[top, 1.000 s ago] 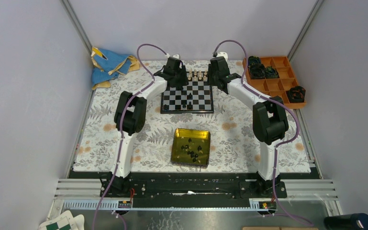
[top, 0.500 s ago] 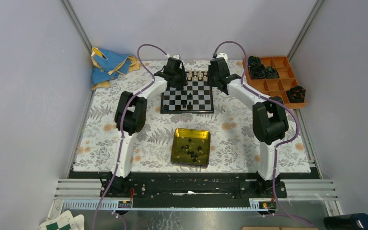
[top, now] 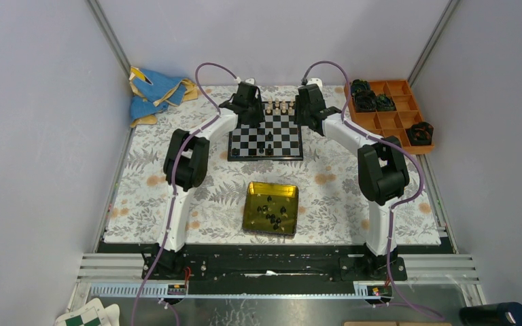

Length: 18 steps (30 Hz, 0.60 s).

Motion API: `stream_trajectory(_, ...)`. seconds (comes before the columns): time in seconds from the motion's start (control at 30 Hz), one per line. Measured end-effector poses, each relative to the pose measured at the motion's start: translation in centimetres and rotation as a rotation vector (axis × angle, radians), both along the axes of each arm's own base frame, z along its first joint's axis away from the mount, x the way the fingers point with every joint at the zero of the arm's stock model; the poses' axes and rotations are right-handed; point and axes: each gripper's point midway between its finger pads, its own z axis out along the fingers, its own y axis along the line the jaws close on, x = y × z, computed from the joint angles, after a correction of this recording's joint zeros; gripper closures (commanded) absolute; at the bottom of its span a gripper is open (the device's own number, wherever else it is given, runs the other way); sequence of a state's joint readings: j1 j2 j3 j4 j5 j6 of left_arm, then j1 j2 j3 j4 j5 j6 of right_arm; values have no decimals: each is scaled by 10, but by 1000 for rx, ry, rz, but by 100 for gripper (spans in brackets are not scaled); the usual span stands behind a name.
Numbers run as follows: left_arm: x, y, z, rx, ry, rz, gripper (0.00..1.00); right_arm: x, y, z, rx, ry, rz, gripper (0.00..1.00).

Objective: Set up the chess pieces on the board
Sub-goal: Pick up the chess piece from the chessboard.

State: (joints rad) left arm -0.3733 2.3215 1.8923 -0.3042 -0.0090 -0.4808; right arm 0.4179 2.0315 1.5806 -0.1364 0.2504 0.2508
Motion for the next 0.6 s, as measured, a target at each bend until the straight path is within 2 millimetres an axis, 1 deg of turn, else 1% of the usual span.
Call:
stream_trajectory(0.13,1,-1,-1,4,0,-1,57,-2,0,-4,-2,8,1,55)
stream_trajectory(0.37,1,-1,-1,15,-6,0,62,-5,-1,-8,-2,13,2,55)
stream_trajectory(0.6,1,-1,-1,30,-8,-2,65,-9,-3,-5,5,10,0,55)
